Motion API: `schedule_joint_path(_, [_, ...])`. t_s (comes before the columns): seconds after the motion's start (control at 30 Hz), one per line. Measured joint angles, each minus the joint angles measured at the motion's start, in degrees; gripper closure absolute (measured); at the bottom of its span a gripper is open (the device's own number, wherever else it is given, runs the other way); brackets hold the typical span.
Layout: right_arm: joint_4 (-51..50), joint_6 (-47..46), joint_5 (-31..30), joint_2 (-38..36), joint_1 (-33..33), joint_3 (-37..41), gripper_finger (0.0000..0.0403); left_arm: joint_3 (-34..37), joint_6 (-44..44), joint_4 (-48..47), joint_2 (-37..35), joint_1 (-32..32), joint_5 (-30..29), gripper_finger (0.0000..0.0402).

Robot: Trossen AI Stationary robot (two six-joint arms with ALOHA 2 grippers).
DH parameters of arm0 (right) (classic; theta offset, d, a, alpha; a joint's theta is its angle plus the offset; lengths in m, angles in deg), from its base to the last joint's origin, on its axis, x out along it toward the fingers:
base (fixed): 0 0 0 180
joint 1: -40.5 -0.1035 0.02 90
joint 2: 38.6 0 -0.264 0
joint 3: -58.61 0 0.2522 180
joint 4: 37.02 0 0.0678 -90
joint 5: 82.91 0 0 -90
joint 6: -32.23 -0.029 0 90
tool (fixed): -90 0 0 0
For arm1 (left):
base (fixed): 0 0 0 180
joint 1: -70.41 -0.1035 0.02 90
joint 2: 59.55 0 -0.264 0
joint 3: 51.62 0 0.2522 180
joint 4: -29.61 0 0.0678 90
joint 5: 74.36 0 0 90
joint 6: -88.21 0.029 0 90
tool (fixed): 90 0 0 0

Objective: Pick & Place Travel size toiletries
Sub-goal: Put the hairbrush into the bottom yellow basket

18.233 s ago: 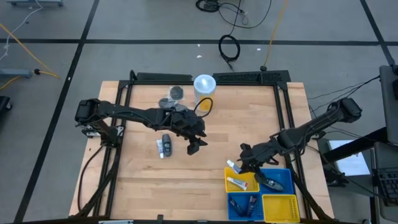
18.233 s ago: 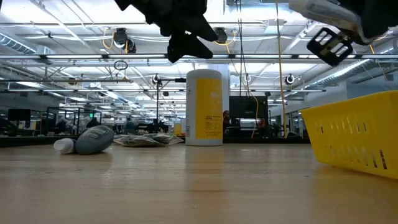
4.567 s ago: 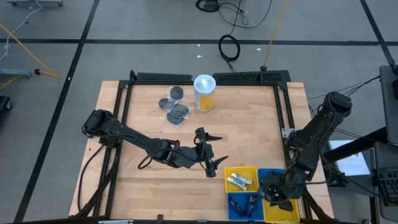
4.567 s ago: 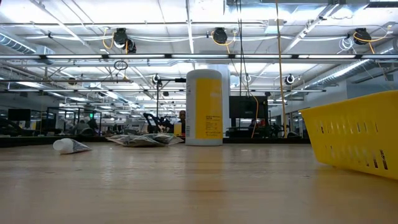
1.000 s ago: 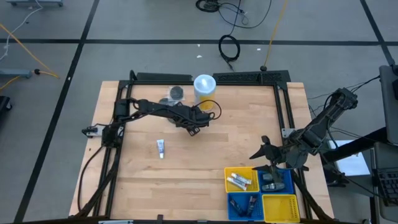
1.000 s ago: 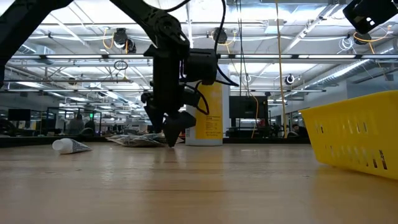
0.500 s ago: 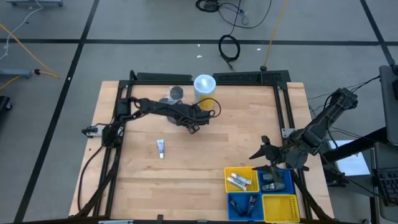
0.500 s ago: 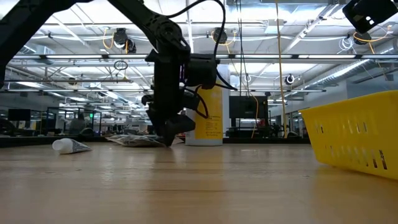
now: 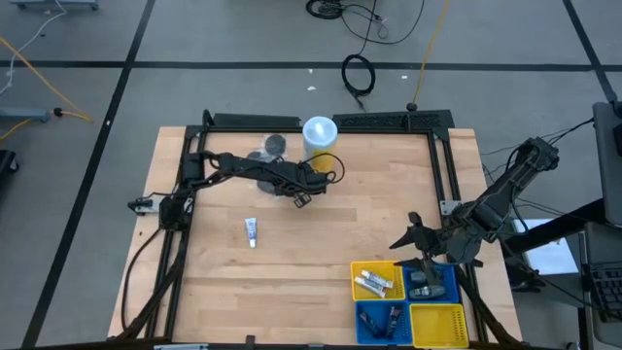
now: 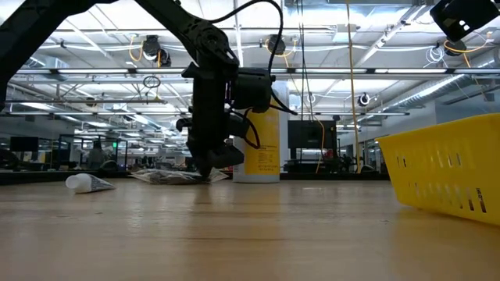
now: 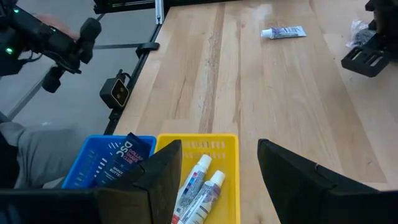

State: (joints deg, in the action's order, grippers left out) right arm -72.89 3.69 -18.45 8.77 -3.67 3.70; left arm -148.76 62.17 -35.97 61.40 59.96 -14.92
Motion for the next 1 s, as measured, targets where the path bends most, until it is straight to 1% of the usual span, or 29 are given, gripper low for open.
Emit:
schedule_joint_path(0.27, [0.02,0.83,-0.09,0.01,0.0,0.0,0.02,0.0,-4.06,-4.53,-2.17,3.76,-4.14,0.0401])
schedule_joint_path(0.43, [0.01,0.96,-0.17,0.02,0.0,0.0,0.02,0.0,-6.69,-6.02,-5.33,5.84,-4.86,0.0402])
schedule_joint_path(0.6, [0.05,1.25,-0.18,0.02,-0.01,0.0,0.02,-0.04,-9.09,-6.26,-10.67,8.38,-5.54,0.0402])
schedule_joint_path(0.77, [0.07,2.56,-0.24,0.02,-0.02,0.0,0.02,-0.07,-9.19,-5.41,-17.11,11.43,-5.6,0.0402])
schedule_joint_path(0.9, [0.73,3.84,-0.37,0.02,-0.02,0.0,0.02,-0.07,-8.07,-3.23,-22.27,14.61,-5.11,0.0402])
schedule_joint_path(1.0, [1.17,4.4,-1.12,0.02,-0.02,0.0,0.02,-0.07,-6.03,0.32,-25.86,17.43,-4.9,0.0402])
